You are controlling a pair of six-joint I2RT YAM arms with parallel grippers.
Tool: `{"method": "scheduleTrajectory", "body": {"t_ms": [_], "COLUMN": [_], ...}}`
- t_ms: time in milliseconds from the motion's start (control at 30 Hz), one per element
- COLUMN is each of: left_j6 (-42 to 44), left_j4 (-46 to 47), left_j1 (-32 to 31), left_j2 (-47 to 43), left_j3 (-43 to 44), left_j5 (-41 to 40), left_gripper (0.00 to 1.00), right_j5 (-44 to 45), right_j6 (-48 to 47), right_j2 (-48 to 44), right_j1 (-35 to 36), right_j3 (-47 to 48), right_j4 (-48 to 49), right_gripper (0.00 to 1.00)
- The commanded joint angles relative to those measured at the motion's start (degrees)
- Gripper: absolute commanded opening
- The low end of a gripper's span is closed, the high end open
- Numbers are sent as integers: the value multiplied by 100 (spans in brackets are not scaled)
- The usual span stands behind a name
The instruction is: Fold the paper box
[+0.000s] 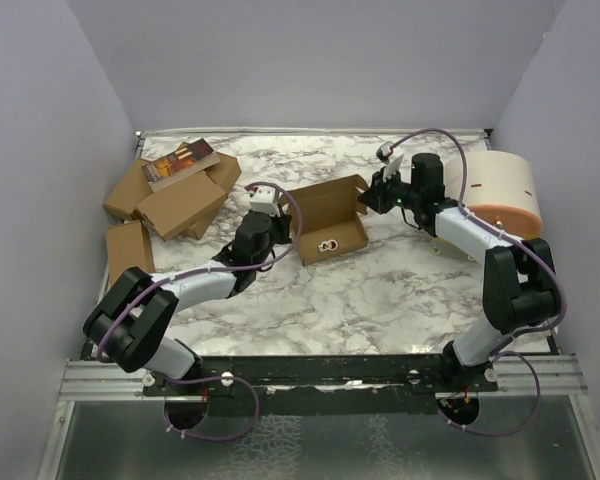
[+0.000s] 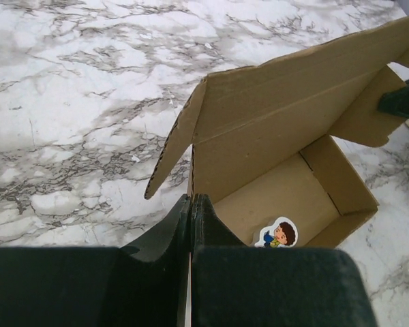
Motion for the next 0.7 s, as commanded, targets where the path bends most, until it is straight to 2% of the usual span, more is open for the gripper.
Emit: {"method": "scheduleTrajectory", "body": {"t_ms": [0, 400, 667], "left_j6": [-351, -470, -503], "left_j4": [-75, -109, -266], "left_j1": [-171, -538, -828], "left_j2": [202, 601, 777], "left_j3": [291, 592, 743], "left_j5": [-826, -1773, -2435], "left_gripper": [0, 0, 0], "right_j5": [769, 2232, 2346], "right_j6": [661, 1361, 1641], "right_j2": [-423, -378, -565], "right_j1": [327, 737, 779], "right_j3": [-240, -666, -1024], "right_j4": [714, 1294, 1491], "right_gripper": [5, 9, 11]}}
